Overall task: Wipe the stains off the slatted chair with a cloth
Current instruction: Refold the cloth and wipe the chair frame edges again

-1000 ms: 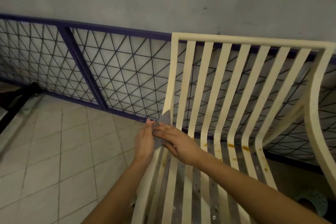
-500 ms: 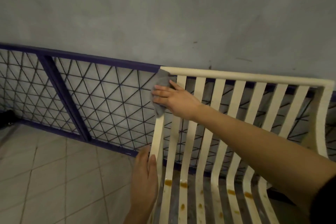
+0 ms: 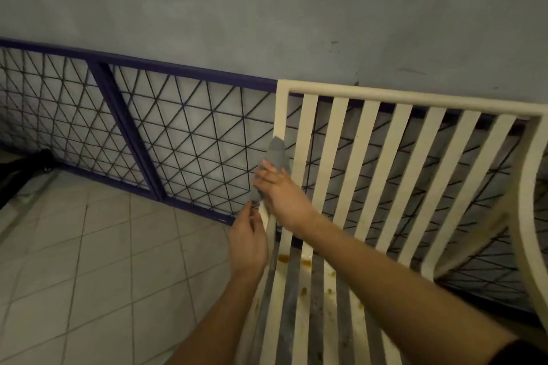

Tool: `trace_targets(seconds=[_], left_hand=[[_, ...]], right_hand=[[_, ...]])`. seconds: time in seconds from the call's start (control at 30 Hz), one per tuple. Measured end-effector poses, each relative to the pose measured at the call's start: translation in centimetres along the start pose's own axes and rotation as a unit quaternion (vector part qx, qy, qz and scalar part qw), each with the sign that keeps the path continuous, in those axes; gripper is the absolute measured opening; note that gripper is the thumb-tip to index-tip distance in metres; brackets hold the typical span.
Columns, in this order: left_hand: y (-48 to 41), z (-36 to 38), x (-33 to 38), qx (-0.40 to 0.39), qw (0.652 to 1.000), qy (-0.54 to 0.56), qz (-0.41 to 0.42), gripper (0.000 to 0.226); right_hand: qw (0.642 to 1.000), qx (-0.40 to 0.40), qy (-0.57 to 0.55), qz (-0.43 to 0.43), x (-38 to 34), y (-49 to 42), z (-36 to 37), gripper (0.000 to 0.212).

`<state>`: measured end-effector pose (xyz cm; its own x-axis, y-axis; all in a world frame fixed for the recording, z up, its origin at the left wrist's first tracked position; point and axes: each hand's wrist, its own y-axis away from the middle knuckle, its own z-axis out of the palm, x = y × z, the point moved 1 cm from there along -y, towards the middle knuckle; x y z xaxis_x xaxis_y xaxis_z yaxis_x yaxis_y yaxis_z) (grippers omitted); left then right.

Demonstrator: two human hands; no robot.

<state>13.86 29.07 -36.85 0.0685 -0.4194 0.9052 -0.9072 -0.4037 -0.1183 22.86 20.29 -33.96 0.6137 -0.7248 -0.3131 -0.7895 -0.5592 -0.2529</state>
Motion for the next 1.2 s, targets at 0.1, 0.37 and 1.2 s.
trace_targets(seconds=[0.1,0.37,1.2], left_hand=[[0.1,-0.7,-0.1,0.039,0.995,0.075,-0.053,0.025],[4.9,-3.6,-1.0,0.016,0.995,0.063,-0.07,0.038],[28.7,-6.7,-1.2,-0.272,0.947,0.052,-0.162,0.022]], right_hand=[[0.983,0.032,-0.168,0.075,-4.6,4.9,3.2,0.042],[0.94,0.037,-0.326,0.092,-11.8,13.5,2.1,0.04],[0.647,0.101,-0.608,0.45,-10.6,35.5,1.7,0.02]])
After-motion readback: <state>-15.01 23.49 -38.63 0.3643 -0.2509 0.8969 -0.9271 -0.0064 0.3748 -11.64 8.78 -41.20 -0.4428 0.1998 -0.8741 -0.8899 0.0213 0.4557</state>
